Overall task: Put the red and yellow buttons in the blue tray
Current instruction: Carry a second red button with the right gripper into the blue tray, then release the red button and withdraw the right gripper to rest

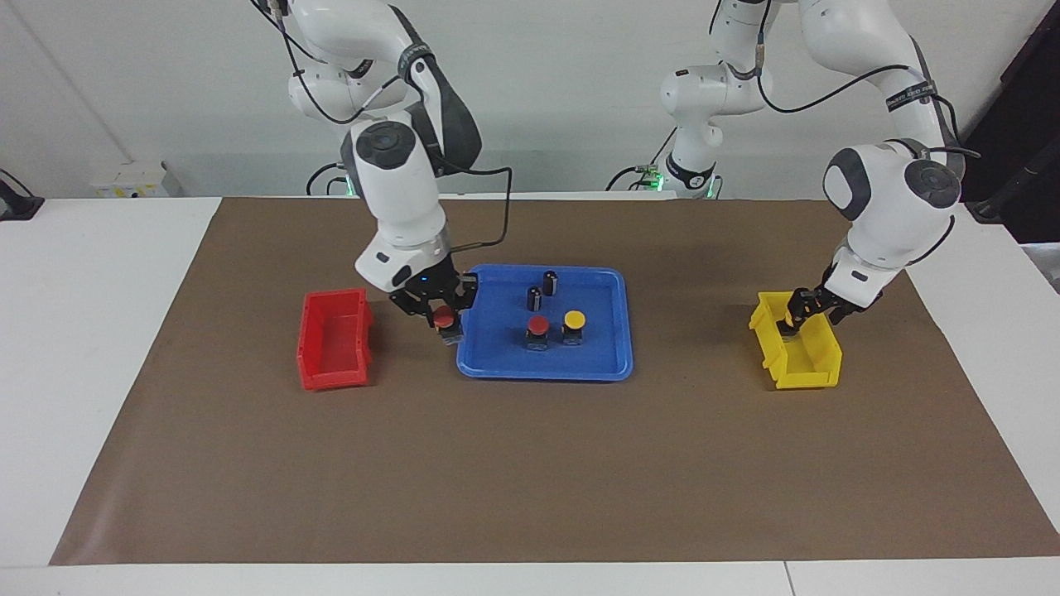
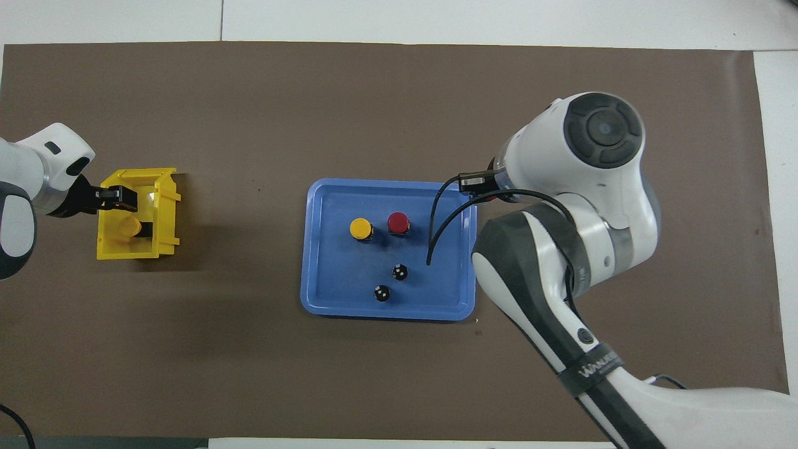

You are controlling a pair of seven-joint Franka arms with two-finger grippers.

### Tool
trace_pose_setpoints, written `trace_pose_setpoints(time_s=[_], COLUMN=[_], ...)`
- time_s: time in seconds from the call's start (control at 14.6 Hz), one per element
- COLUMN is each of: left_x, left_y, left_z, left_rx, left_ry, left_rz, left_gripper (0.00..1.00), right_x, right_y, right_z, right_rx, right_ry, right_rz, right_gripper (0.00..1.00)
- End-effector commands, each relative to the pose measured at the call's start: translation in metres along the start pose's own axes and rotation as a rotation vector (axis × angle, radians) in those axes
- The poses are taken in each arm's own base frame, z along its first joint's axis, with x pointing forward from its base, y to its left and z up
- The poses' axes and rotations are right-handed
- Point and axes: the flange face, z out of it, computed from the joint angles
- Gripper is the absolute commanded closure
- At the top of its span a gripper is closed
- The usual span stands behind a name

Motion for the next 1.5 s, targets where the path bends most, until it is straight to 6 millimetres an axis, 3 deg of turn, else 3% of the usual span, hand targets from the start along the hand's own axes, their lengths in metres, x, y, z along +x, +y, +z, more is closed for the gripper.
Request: trace_pose_setpoints(time_s=[0.0,0.27,0.48,0.68,0.89,1.03,1.23,1.44], left_x=[-0.015,-0.029,-0.028,-0.027,-0.027,-0.029,-0.030,-0.030], left_y=[0.009,0.007,0.006,0.006,0.002,0.002,-0.001,0.000], left_z=[0.001,0.019,0.020,0.019,0.019,0.020,0.021,0.021], left_rx=[0.009,0.008,0.007,0.006,0.006,0.006,0.006,0.006], left_ry=[0.013,0.028,0.042,0.040,0.040,0.029,0.029,0.031], left_rz=[-0.010,-0.007,-0.015,-0.016,-0.022,-0.022,-0.019,-0.024], left_gripper=[0.25,0.26,0.26,0.28,0.29,0.29,0.29,0.29], right_x=[0.006,-0.009,-0.013,-0.009,0.007,0.017,0.011,-0.005], right_y=[-0.023,-0.028,-0.026,-0.017,0.027,0.084,0.158,0.206], right_z=[0.042,0.063,0.072,0.065,0.001,-0.043,-0.099,-0.145], right_rx=[-0.019,-0.043,-0.045,-0.055,-0.059,-0.075,-0.088,-0.081], right_ry=[0.014,-0.022,-0.028,-0.040,-0.002,-0.005,-0.037,-0.075], right_rz=[0.015,-0.006,-0.008,0.004,0.080,0.147,0.136,0.136], right_gripper=[0.71,0.70,0.55,0.00,0.00,0.00,0.00,0.00])
